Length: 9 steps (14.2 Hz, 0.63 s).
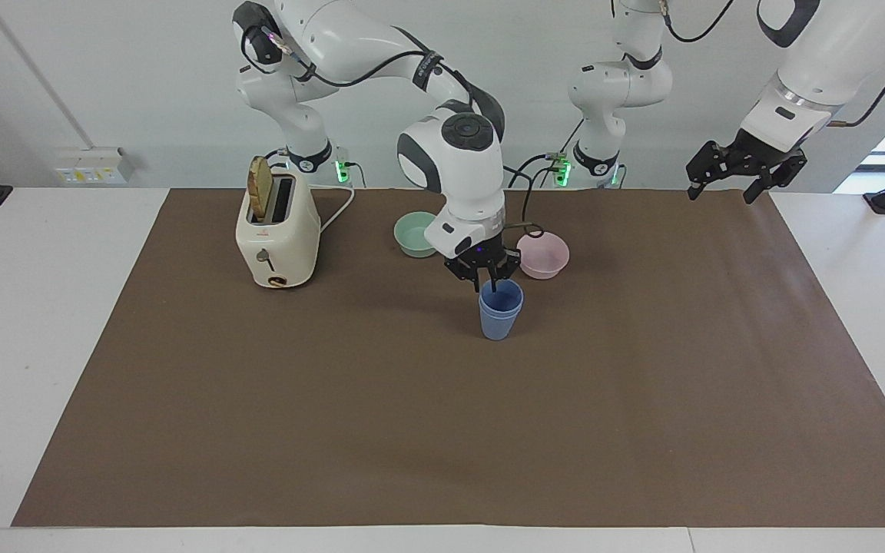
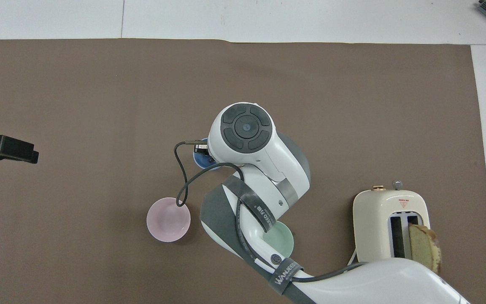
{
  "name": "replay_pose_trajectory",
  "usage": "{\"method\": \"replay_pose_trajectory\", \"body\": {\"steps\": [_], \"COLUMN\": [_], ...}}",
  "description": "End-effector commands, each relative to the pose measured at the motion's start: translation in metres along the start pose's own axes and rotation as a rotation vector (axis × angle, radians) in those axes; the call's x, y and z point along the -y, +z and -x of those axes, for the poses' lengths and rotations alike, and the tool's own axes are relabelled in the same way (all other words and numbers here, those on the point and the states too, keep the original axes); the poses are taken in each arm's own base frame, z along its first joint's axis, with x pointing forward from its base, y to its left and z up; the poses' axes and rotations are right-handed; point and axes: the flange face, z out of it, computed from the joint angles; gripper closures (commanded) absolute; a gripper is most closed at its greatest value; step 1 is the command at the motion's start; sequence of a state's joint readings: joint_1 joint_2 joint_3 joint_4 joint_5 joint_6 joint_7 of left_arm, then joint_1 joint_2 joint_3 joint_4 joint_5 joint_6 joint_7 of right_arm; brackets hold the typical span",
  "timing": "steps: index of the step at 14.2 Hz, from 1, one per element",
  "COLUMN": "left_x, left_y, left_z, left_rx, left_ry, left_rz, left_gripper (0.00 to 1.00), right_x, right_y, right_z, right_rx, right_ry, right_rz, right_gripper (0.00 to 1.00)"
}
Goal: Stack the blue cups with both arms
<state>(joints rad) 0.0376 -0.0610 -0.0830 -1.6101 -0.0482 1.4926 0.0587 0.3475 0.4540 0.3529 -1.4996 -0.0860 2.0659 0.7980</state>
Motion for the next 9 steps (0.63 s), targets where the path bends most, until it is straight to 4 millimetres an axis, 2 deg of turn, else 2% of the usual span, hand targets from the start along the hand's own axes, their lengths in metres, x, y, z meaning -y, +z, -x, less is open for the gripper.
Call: {"method": "replay_pose_trajectory", "body": {"steps": [1, 3, 7, 9], "left_x": [0.003, 0.003, 0.003, 0.003], "left_y": [-0.004, -0.004, -0.004, -0.004], "left_z": [0.001, 0.001, 0.001, 0.001], "left_rx": [0.006, 0.006, 0.006, 0.006], "left_ry": [-0.001, -0.001, -0.001, -0.001], "left_rz": [-0.016, -0.014, -0.016, -0.016], "left_gripper": [0.0, 0.0, 0.0, 0.0], "right_x": [-0.004, -0.018, -0.094, -0.141], "right_y": [-0.025, -0.056, -0.129, -0.162], "right_z": [0.0, -0.003, -0.024, -0.025], "right_rx": [-0.02, -0.041, -0.052, -0.068], "right_ry": [0.038, 0.052, 0.077, 0.06], "right_rz": [-0.03, -0.019, 0.06, 0.098], "right_gripper": [0.01, 0.0, 0.0, 0.0]}}
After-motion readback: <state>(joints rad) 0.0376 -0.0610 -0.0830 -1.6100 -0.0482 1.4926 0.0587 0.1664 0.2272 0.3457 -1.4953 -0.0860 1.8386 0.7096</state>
